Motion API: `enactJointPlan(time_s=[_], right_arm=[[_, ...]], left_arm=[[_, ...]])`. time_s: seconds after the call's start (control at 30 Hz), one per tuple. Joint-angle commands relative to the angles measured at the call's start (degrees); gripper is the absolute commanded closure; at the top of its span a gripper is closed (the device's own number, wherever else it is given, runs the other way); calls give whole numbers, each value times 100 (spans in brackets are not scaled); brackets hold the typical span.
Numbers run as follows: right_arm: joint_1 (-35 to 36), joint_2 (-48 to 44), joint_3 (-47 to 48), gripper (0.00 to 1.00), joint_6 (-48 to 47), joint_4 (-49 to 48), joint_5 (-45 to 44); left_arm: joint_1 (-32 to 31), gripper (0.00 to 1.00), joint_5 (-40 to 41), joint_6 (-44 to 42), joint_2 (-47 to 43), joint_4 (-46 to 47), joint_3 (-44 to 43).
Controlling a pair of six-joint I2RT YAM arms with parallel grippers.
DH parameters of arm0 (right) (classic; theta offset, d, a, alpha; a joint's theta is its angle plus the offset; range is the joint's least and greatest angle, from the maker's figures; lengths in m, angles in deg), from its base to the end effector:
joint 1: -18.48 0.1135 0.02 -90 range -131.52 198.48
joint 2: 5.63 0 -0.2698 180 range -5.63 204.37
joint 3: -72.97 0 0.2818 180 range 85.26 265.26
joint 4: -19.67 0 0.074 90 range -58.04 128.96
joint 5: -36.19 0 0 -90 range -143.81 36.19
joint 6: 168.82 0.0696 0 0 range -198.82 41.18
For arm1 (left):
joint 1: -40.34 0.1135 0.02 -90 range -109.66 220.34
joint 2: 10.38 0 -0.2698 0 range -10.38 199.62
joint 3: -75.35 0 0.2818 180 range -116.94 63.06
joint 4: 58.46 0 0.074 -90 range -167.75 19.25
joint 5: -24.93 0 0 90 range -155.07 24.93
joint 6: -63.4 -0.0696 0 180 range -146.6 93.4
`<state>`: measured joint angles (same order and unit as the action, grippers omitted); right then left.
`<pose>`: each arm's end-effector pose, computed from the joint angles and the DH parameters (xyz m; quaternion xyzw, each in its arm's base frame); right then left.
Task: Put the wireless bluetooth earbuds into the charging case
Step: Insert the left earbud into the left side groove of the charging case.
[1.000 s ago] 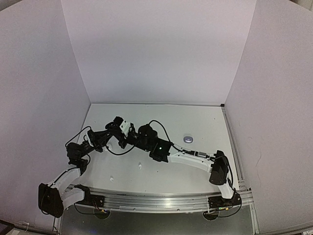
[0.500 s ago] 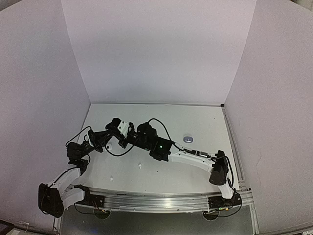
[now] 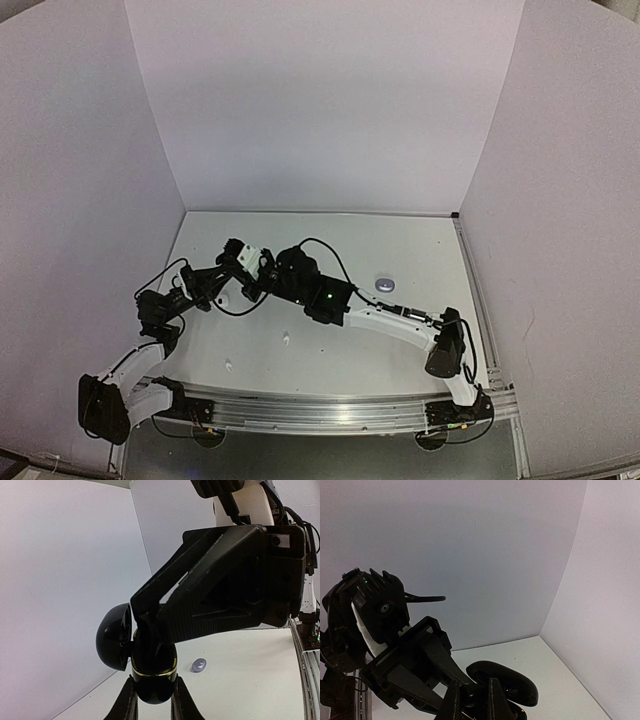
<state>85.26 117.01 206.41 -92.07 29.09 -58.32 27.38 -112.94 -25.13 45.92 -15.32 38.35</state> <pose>0.2359 0.5361 0.3969 -0.4272 0.5527 0.2975 0.6508 0.2288 -0.1056 0.2936 0.3882 0.4623 -0.3159 0.7320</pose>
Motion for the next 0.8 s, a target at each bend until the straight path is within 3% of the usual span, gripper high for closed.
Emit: enactJointPlan(time_s=[0.0,0.77], right_arm=[[-104,294,214,95,111,683,-346],[-103,356,384,83,248,902,-551]], left_arm=[[-2,100,11,-37,-210,262,-212],[5,100,81,76,-297,-248,-304]])
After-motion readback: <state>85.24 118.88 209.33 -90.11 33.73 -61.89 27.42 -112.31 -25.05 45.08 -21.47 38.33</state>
